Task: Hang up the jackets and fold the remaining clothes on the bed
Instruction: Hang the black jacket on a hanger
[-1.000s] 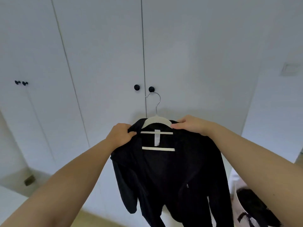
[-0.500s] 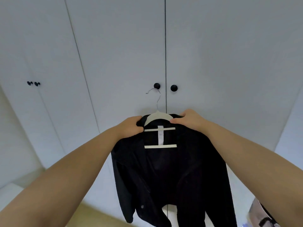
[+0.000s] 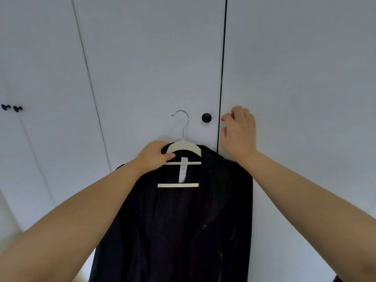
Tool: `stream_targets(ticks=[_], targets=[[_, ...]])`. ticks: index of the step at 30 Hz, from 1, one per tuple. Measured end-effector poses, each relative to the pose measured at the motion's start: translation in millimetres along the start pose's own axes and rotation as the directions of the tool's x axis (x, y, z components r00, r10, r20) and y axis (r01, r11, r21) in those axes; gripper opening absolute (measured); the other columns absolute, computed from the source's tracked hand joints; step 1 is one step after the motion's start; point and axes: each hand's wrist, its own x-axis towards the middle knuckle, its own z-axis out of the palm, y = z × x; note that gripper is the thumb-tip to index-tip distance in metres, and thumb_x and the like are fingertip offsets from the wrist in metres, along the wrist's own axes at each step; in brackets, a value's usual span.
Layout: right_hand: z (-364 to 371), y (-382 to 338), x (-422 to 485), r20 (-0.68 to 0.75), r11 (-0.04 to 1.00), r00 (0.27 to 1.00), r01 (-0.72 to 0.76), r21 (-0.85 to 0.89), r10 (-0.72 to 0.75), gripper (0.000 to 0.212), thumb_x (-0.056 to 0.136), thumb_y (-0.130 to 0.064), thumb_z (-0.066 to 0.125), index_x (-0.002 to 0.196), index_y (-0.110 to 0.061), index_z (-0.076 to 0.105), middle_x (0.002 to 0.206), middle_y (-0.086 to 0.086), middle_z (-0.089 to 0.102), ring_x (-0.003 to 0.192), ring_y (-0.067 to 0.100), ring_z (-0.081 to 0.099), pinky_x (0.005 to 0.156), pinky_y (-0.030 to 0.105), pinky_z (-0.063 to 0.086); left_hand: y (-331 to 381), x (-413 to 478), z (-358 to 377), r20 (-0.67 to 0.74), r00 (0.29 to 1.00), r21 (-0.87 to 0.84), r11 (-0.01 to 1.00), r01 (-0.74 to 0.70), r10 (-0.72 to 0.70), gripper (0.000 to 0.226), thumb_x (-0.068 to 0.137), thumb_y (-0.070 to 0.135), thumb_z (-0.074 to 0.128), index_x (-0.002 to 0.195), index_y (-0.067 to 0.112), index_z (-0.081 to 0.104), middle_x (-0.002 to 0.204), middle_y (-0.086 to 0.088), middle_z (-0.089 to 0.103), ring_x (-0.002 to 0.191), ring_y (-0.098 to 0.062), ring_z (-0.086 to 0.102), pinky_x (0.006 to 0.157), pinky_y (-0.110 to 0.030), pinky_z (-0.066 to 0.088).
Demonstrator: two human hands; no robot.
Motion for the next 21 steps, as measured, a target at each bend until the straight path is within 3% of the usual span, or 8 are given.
stream_targets(ticks=[7, 11, 16, 21], targets=[[7, -23, 13, 0.014, 0.994, 0.994, -0.112, -0.017, 0.112, 0.024, 0.072, -0.016, 0.038, 0.067, -0.003, 0.057, 0.066, 0.011, 0.055, 0.068, 0.031, 0.053, 0.056, 0.032, 0.039, -20, 26, -3, 0.015, 0.998, -0.009, 0.998, -0.063, 0.063, 0.023, 0.091, 0.022, 0.061, 0.114, 0.020, 0.065, 0.101, 0.009, 0.063, 0.094, -0.012, 0.056, 0.080, -0.024, 0.037], [-6, -36, 19, 0.128, 0.949, 0.941, -0.314, -0.022, 0.314, 0.013, 0.083, -0.014, 0.051, 0.085, -0.003, 0.057, 0.077, 0.011, 0.056, 0.082, 0.029, 0.051, 0.065, 0.036, 0.041, -34, 25, 5, 0.043, 0.995, -0.053, 0.995, -0.086, 0.088, 0.025, 0.091, 0.022, 0.061, 0.116, 0.020, 0.066, 0.105, 0.007, 0.064, 0.095, -0.012, 0.055, 0.081, -0.025, 0.037], [-27, -63, 17, 0.131, 0.878, 0.869, -0.465, -0.115, 0.478, 0.037, 0.087, -0.031, 0.061, 0.110, -0.005, 0.048, 0.091, 0.012, 0.055, 0.083, 0.030, 0.053, 0.073, 0.038, 0.045, -57, 11, -1, 0.120, 0.987, -0.083, 0.992, -0.100, 0.109, 0.022, 0.092, 0.022, 0.060, 0.112, 0.020, 0.067, 0.102, 0.007, 0.064, 0.092, -0.013, 0.056, 0.079, -0.026, 0.039], [-59, -84, 3, 0.082, 0.833, 0.843, -0.503, -0.232, 0.532, 0.052, 0.084, -0.037, 0.070, 0.117, -0.006, 0.045, 0.094, 0.014, 0.060, 0.080, 0.031, 0.056, 0.069, 0.034, 0.041, -61, 7, -18, 0.278, 0.936, -0.127, 0.975, -0.184, 0.213, 0.020, 0.089, 0.017, 0.064, 0.108, 0.021, 0.068, 0.103, 0.006, 0.067, 0.096, -0.014, 0.060, 0.081, -0.026, 0.040]])
